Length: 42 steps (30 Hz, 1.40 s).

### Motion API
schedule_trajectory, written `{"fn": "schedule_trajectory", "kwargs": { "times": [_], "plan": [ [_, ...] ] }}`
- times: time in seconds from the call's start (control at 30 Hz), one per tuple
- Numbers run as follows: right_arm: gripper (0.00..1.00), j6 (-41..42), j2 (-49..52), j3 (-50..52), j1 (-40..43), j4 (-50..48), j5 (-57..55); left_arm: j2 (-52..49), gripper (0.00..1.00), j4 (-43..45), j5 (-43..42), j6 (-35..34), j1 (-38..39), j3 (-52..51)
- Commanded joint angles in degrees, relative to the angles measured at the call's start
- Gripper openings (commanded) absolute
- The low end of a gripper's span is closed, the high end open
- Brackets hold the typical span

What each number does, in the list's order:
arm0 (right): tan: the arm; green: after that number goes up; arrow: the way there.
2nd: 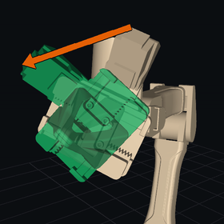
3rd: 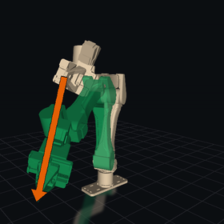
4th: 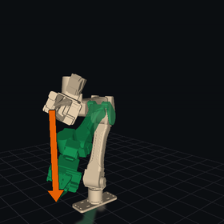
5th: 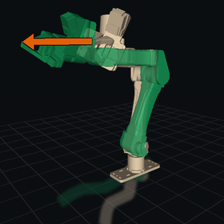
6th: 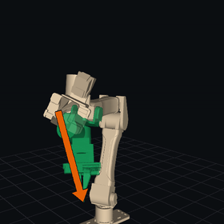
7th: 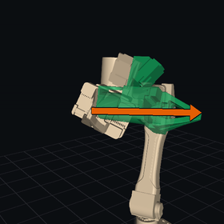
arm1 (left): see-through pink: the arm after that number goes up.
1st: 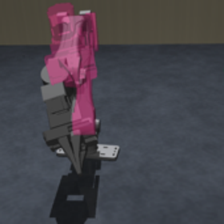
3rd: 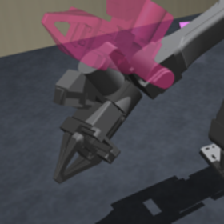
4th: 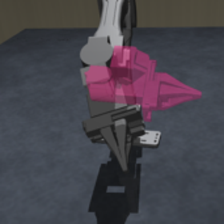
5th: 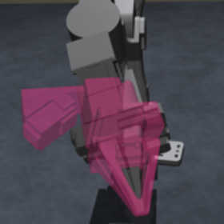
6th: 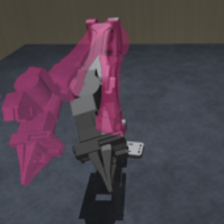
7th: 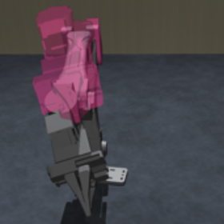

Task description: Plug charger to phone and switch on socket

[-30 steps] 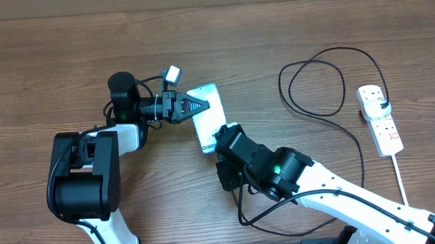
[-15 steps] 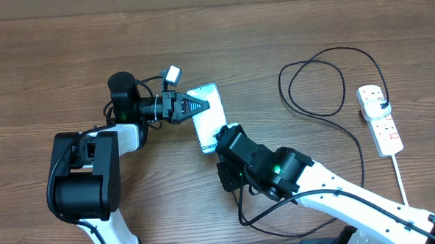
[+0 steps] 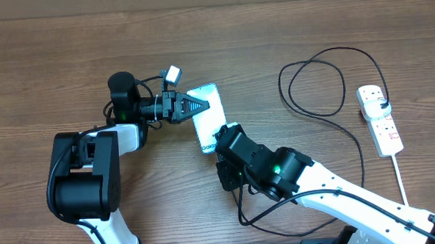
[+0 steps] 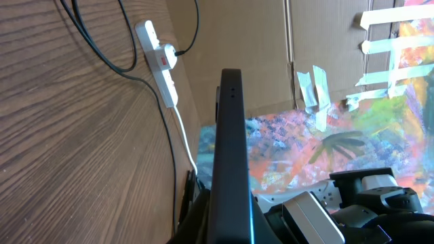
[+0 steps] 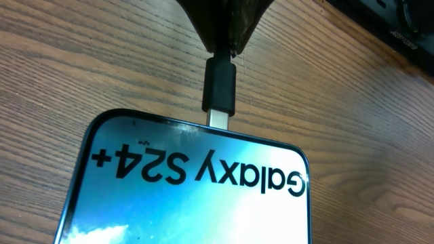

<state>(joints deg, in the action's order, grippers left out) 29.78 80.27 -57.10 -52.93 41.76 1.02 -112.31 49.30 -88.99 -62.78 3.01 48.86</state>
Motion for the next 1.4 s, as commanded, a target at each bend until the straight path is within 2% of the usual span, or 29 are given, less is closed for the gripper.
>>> {"fn": "schedule_trajectory", "kwargs": {
  "times": [0.0, 0.57, 0.9, 1.17, 1.3, 1.37],
  "plan": [
    [0.04, -0.2, 0.1, -1.4, 0.2, -0.6, -1.0, -0.2, 0.04, 0.2, -1.6, 1.0, 0.4, 0.5],
    [0.04, -0.2, 0.1, -1.4, 0.2, -1.2, -1.4, -0.2, 0.04, 0.2, -1.6, -0.5, 0.4, 0.5],
    [0.04, -0.2, 0.1, -1.4, 0.2, -1.3, -5.5, -0.2, 0.04, 0.2, -1.6, -0.5, 0.4, 0.5],
    [0.04, -1.3, 0.1, -1.5, 0.2, -4.7, -6.1, -0.2, 0.04, 0.2, -1.6, -0.5, 0.4, 0.5],
    [0.09, -1.3, 0.1, -1.5, 0.2, -3.0, -5.7, -0.2, 0.04, 0.3, -1.6, -0.1, 0.4, 0.5],
    [0.18, -1.3, 0.1, -1.5, 0.2, -1.9, -4.9, -0.2, 0.04, 0.3, -1.6, 0.0, 0.3, 0.5]
  ]
}}
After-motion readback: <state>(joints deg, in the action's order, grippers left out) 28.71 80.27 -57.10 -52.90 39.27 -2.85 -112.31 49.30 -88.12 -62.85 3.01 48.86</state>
